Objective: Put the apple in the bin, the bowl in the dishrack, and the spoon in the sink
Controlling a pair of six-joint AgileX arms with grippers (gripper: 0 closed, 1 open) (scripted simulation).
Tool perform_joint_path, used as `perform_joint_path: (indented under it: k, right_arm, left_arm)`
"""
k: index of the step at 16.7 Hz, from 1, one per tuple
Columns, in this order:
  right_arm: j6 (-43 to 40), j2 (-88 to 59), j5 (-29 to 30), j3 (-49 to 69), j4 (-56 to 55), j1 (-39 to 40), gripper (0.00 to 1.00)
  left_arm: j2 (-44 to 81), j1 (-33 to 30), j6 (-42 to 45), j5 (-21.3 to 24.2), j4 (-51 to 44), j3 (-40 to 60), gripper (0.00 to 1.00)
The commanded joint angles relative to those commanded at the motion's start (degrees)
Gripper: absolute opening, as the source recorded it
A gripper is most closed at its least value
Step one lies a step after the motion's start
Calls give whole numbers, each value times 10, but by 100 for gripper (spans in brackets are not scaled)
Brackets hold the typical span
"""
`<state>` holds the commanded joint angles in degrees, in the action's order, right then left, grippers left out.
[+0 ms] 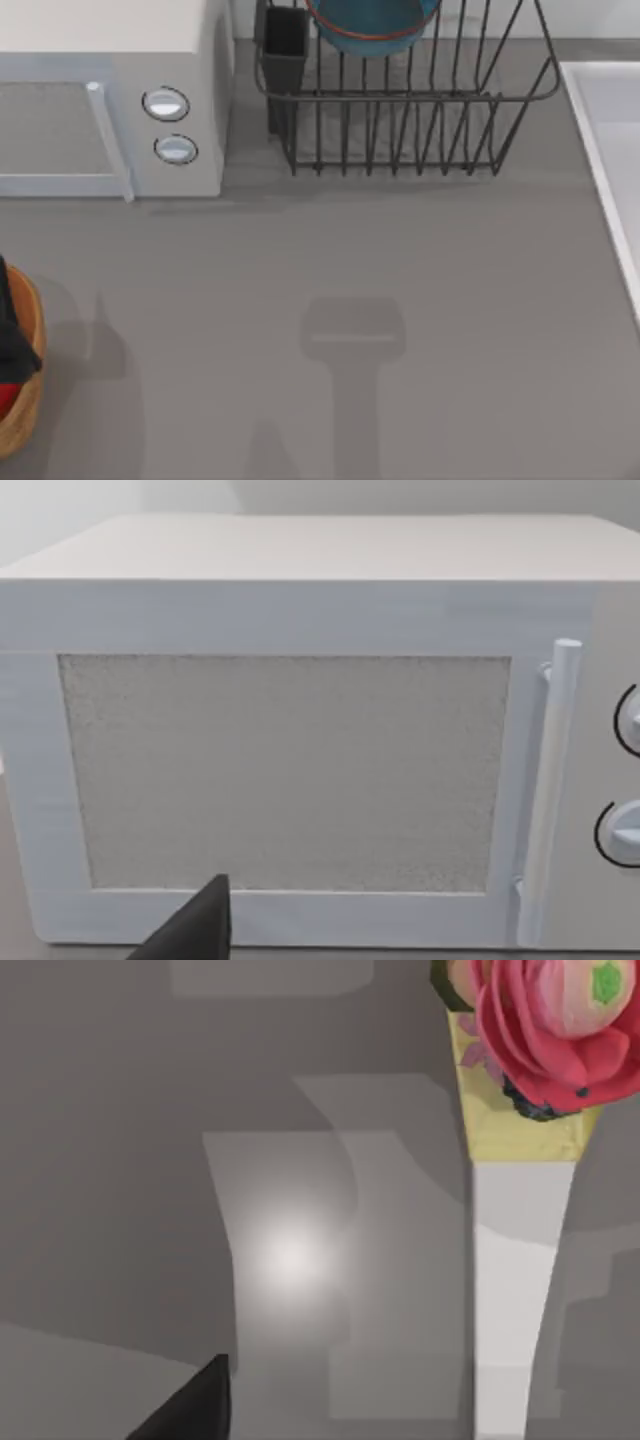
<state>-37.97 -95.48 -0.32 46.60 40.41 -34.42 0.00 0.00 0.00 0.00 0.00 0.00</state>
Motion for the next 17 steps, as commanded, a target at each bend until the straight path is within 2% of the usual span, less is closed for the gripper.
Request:
perform_joint_path:
  k: [3,8,17]
  right_arm:
    - [0,-29,0,-31,-55,0,100]
    - [1,-33,0,-35,-61,0,100]
    - [1,-33,0,-35,-61,0,32]
  left_arm:
    - [0,0,0,0,0,0,100]
    - [0,0,0,0,0,0,100]
    - [0,0,0,0,0,0,100]
